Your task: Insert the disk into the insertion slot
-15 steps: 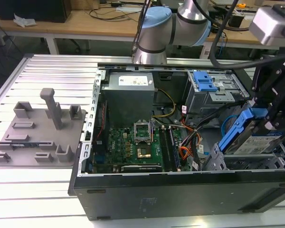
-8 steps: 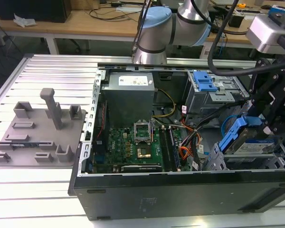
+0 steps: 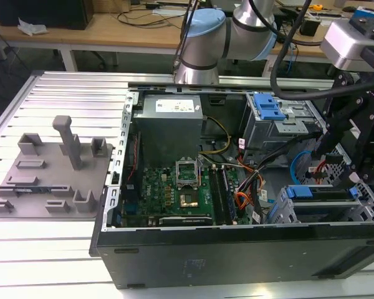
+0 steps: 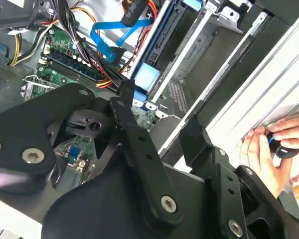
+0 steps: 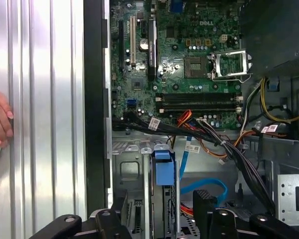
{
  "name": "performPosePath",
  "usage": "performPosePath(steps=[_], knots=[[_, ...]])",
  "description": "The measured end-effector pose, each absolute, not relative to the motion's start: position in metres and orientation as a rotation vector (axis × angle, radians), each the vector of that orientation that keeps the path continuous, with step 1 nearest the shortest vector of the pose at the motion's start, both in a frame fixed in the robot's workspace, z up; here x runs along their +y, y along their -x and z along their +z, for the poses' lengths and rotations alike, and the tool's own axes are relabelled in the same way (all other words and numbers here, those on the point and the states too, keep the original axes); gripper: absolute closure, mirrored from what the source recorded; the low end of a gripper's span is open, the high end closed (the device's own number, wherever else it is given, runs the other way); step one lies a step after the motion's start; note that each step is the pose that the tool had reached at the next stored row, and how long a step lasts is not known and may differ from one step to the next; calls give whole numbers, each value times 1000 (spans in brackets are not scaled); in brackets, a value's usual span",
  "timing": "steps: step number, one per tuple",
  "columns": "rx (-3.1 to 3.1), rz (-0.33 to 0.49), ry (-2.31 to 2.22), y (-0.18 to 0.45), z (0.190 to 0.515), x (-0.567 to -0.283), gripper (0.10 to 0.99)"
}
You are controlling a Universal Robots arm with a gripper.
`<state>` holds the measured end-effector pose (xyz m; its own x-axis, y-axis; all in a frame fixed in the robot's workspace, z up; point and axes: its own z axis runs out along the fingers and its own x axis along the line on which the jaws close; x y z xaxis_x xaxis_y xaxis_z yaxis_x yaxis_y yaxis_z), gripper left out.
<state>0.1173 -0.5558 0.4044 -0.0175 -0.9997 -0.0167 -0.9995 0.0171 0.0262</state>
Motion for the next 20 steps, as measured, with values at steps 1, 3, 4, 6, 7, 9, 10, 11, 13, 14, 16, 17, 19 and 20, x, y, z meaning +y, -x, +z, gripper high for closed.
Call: performPosePath(steps=[1,3,4,6,7,9,10,11,13,14,16,17,19,20], knots=[[-2236,-48,-2197,-117,404,-556,451],[-2229,-33,-2191,-117,404,-553,451],[-2215,2,-2176,-117,405,-547,451],[-2199,38,-2159,-117,405,-542,451],[-2179,82,-2138,-117,405,-533,451],[-2140,161,-2098,-117,405,-524,451],[-2121,199,-2078,-117,405,-521,451],[-2108,222,-2066,-117,405,-519,451],[-2097,258,-2051,-117,405,-515,451],[-2103,269,-2054,-117,405,-514,451],[-2125,290,-2048,-117,405,-512,451],[-2133,293,-2042,-117,405,-512,451],[-2153,294,-2021,-117,405,-512,451],[-2163,296,-2008,-117,404,-512,451]])
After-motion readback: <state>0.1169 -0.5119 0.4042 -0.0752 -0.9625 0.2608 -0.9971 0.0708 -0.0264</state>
